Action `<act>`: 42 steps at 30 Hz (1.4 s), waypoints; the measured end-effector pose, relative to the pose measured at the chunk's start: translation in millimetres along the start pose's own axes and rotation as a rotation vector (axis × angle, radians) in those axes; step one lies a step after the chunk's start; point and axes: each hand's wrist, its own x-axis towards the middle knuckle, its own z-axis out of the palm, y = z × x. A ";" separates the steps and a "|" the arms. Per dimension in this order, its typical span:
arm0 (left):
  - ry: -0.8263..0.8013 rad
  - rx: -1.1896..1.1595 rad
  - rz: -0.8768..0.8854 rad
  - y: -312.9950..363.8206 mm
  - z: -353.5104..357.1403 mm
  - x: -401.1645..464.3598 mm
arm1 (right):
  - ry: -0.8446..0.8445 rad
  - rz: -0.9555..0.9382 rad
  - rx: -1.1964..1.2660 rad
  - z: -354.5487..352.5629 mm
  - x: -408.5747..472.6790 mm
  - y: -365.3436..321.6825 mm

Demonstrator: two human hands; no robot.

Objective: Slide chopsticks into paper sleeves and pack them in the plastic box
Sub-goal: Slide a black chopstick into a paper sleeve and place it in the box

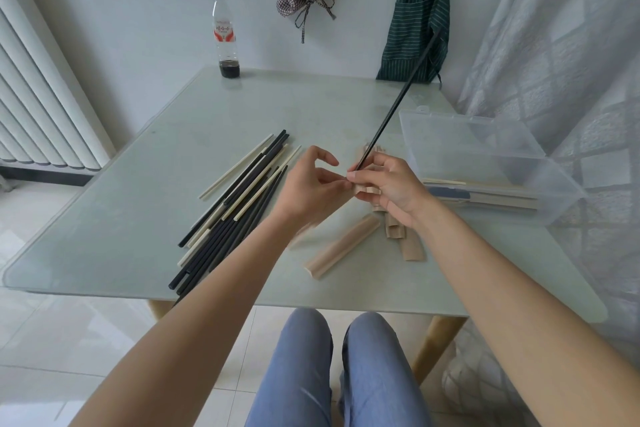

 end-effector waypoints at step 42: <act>-0.027 0.026 0.011 10.8 -7.6 12.3 | 0.235 -0.233 0.017 1.8 2.6 -6.1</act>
